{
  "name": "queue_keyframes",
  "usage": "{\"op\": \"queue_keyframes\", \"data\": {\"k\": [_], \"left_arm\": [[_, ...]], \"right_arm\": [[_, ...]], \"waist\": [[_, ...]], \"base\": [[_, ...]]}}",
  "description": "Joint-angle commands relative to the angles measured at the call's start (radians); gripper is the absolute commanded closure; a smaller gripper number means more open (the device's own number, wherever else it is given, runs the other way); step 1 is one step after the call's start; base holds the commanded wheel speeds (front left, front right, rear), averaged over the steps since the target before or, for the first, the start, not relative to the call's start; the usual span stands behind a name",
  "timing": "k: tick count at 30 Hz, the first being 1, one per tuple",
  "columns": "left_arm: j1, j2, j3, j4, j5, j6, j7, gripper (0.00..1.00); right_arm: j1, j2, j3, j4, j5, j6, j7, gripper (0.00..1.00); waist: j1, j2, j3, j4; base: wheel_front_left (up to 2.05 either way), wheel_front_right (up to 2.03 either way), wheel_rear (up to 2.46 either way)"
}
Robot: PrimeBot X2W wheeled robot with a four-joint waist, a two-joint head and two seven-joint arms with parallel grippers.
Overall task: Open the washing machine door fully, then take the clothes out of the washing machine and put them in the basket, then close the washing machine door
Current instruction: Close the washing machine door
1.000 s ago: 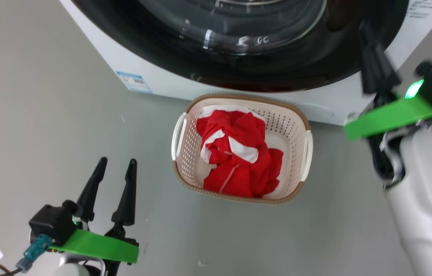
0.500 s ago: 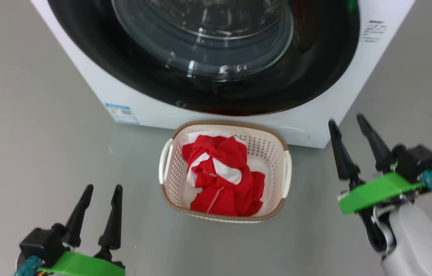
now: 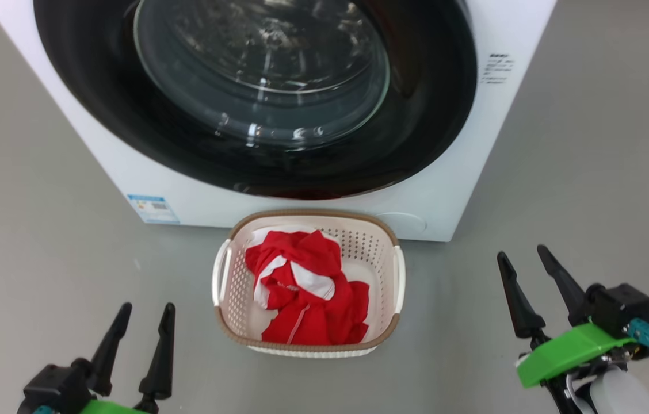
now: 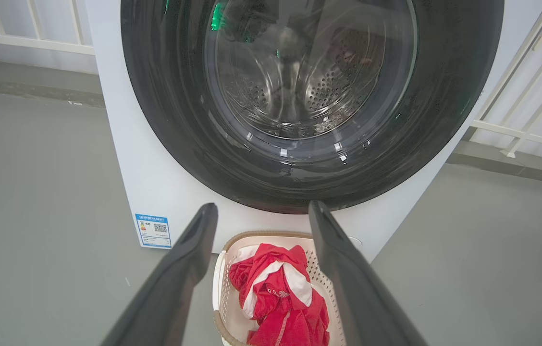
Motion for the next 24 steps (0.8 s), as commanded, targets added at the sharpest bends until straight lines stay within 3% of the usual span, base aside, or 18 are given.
{"op": "queue_keyframes", "data": {"k": [1,24], "left_arm": [[0.000,0.027,0.038,-0.025,0.006,-0.006,-0.012,0.00],[0.120,0.024,0.100,-0.055,0.025,-0.006,-0.012,0.00]], "right_arm": [[0.010,-0.009,0.022,-0.028,0.004,-0.001,-0.004,0.00],[0.172,-0.028,-0.010,-0.053,0.015,-0.001,-0.004,0.00]], "waist": [[0.0000,0.0000,-0.021,-0.021],[0.0000,0.0000,-0.122,-0.127]], "base": [[0.00,0.00,0.00],[0.00,0.00,0.00]]}}
